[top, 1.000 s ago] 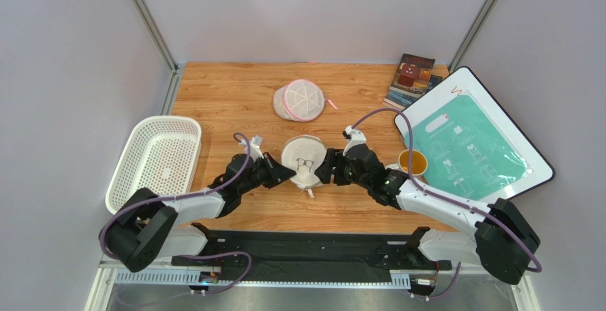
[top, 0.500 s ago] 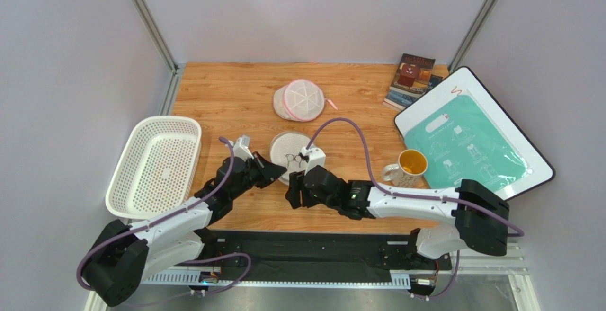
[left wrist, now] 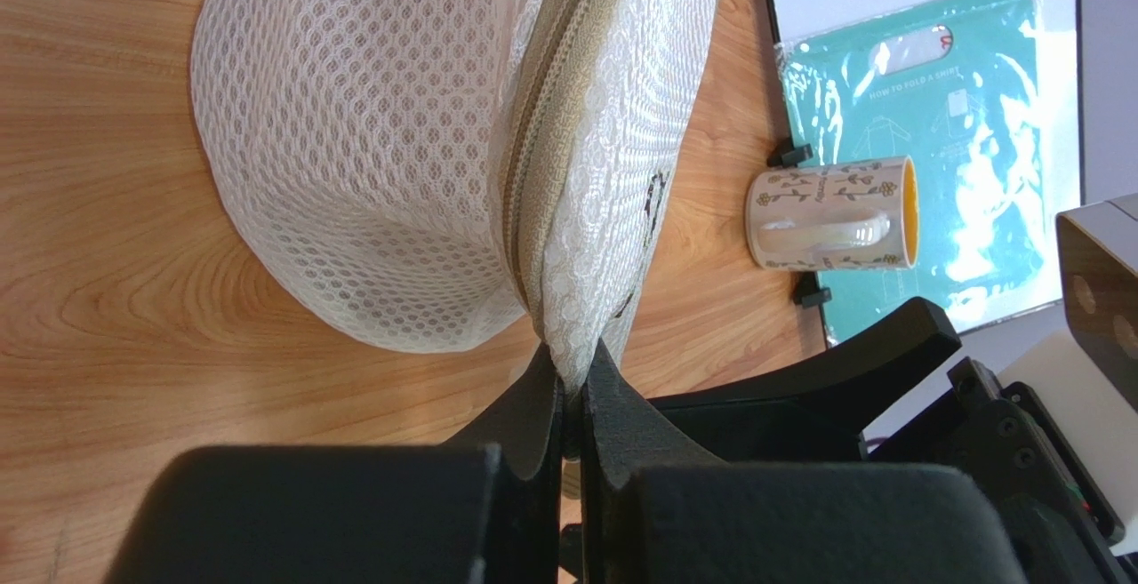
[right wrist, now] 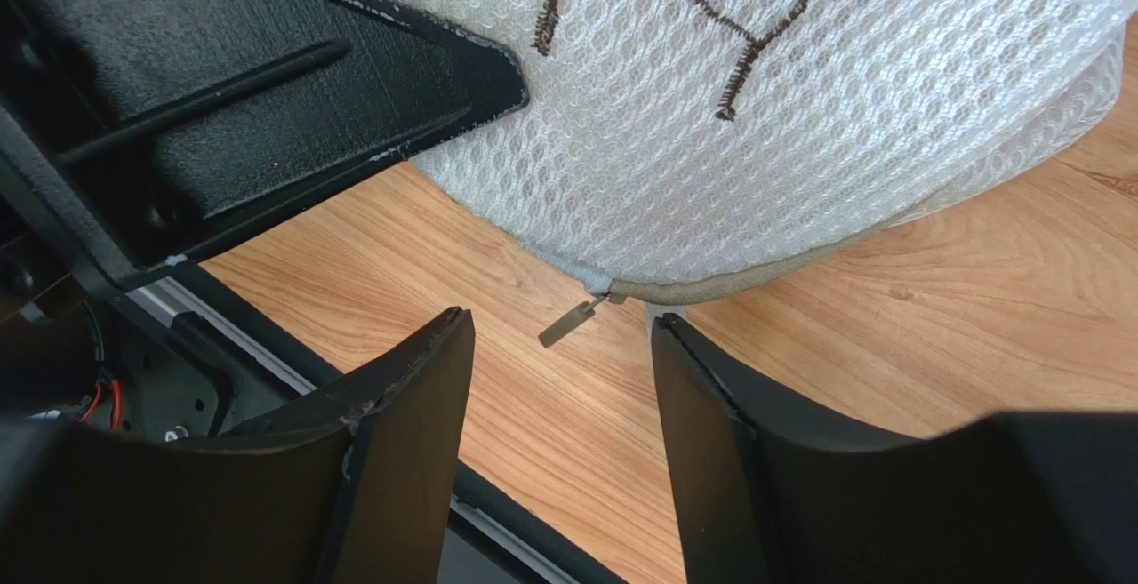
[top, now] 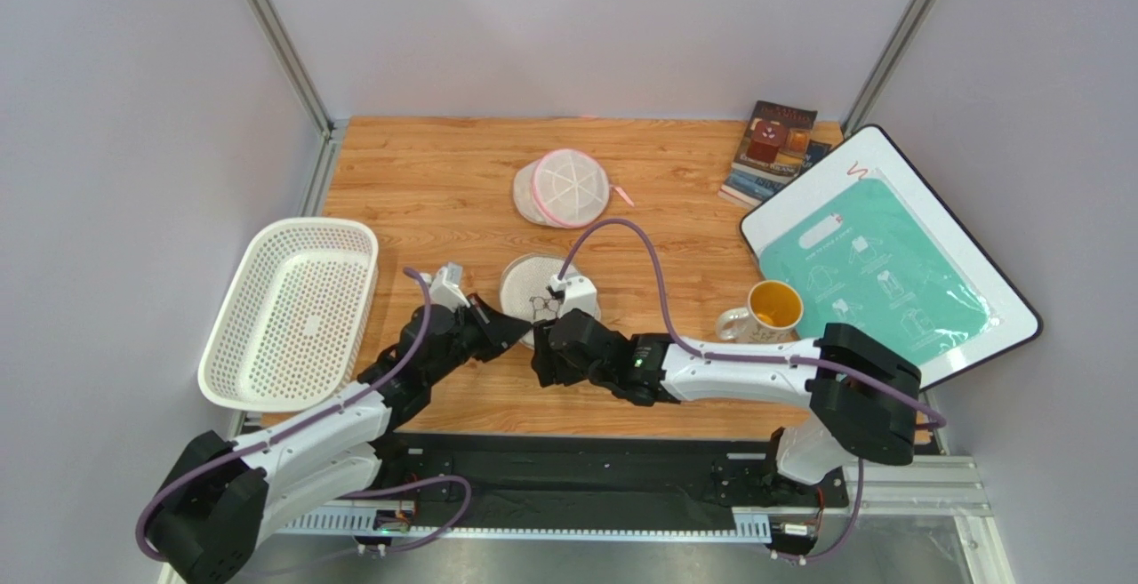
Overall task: Unzip the laundry bag and remove the bra
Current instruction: Unzip the laundry bag at the center of the board.
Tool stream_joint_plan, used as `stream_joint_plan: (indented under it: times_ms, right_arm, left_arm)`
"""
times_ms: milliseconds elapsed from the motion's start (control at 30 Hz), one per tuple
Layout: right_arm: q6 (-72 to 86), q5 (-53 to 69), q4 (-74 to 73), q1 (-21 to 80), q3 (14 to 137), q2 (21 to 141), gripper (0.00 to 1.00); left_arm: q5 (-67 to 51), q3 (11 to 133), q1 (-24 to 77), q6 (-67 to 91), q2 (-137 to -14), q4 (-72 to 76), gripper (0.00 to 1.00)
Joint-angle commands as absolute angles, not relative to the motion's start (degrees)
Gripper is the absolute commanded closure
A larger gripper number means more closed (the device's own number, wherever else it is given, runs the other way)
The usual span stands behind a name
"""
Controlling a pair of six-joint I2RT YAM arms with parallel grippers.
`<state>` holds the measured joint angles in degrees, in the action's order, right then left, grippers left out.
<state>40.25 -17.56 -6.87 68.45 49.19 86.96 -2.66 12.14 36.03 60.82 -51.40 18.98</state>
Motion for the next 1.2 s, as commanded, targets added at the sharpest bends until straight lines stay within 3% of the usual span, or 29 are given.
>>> stream_joint_plan:
  times_ms: [0, 333, 567, 867, 1033, 1167]
  right_arm:
    - [40.43, -19.07, -4.57, 68.29, 51.77, 88.15, 0.45]
    - [41.05, -17.84, -2.73, 66.88, 50.71, 88.16, 0.57]
    - [40.87, -18.11, -3.25, 66.53, 50.28, 87.54, 0.84]
    - [41.57, -18.72, -4.39, 65.92, 46.76, 83.68, 0.87]
    - [41.04, -17.75, -4.48, 65.30, 44.04, 82.09, 0.99]
    - [41.40, -18.02, -4.48, 64.69, 41.66, 80.07, 1.00]
  left_arm:
    - [-2.64, 11.95, 36.39, 61.08, -50.10, 19.60, 1.00]
    - [-3.07, 11.34, 36.39, 61.52, -47.72, 18.81, 1.00]
    - [-3.52, 11.07, 36.39, 61.44, -47.55, 18.72, 1.00]
    - [-2.81, 12.22, 36.39, 58.28, -46.67, 15.03, 1.00]
    - [-4.39, 14.67, 36.39, 55.38, -48.42, 12.66, 1.00]
    - [-5.10, 15.64, 36.39, 54.06, -49.48, 12.04, 1.00]
